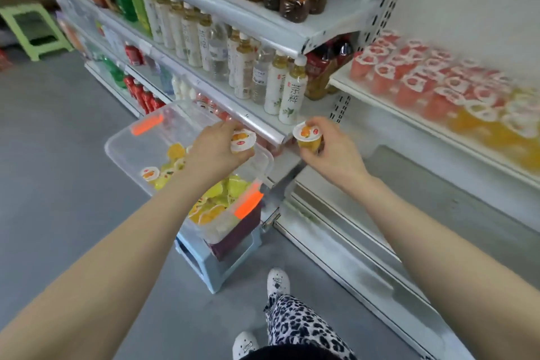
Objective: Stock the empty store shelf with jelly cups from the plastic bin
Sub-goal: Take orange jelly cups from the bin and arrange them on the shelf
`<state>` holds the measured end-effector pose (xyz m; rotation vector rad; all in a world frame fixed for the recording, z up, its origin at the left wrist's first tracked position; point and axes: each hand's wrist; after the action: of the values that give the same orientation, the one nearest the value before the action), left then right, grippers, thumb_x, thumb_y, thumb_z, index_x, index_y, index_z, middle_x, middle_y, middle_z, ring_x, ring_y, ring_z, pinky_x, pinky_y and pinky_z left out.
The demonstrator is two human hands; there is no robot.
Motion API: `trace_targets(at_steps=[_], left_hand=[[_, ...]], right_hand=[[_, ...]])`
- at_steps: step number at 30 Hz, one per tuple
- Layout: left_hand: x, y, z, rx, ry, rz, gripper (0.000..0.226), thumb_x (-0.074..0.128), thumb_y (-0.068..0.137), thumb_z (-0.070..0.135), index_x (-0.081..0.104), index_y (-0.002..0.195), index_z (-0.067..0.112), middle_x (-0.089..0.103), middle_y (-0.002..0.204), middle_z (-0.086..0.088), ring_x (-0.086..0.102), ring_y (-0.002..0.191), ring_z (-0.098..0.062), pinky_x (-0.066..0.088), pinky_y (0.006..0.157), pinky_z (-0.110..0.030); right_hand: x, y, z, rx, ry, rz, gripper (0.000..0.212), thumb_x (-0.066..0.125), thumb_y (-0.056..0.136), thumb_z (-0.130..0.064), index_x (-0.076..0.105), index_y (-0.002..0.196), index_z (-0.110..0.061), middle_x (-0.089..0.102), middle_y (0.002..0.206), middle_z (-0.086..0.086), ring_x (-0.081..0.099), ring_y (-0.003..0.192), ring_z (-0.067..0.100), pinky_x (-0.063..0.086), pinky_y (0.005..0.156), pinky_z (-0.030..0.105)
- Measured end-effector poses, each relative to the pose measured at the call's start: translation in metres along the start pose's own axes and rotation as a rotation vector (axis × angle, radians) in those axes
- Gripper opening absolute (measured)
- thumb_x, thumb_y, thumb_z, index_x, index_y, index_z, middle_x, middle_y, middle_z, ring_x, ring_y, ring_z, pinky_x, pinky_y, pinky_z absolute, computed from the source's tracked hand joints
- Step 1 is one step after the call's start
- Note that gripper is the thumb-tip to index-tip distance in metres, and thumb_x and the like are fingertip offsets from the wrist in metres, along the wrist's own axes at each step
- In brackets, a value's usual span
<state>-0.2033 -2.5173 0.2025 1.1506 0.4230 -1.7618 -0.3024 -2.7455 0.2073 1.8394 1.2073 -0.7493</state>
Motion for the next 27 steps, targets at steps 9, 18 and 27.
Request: trace_targets(at_steps=[9,18,27], left_hand=[[0.015,0.041,0.128,0.312,-0.047,-0.065,0.049,0.071,0.075,0.048,0.059,0.116,0.023,0.063,0.113,0.002,0.058,0.102,-0.019,0.043,0.076,-0.031],[0.060,0.059,0.278,0.617,-0.120,-0.115,0.054,0.072,0.076,0.050,0.060,0.118,0.019,0.064,0.115,0.002,0.059,0.105,-0.019,0.043,0.082,-0.030],[0.119,0.081,0.422,0.724,-0.179,-0.128,0.053,0.070,0.080,0.048,0.057,0.123,0.020,0.061,0.122,0.004,0.055,0.114,-0.016,0.041,0.089,-0.030]], right_hand=[[-0.125,-0.049,0.049,0.127,-0.123,0.293,0.042,0.070,0.079,-0.030,0.053,0.117,-0.021,0.057,0.112,-0.001,0.054,0.098,0.017,0.045,0.077,0.035],[-0.247,-0.117,0.122,0.354,-0.226,0.536,0.044,0.073,0.076,-0.031,0.055,0.116,-0.026,0.057,0.117,-0.006,0.054,0.095,0.012,0.044,0.082,0.029],[-0.344,-0.161,0.234,0.522,-0.272,0.590,0.043,0.073,0.074,-0.031,0.056,0.113,-0.023,0.061,0.109,-0.005,0.059,0.091,0.018,0.048,0.083,0.036]])
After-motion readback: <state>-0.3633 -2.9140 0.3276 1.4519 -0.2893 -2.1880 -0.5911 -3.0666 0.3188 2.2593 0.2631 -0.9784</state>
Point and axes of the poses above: each hand's wrist, its own y-axis towards the middle knuckle, its own x-axis out of the palm, z = x × y
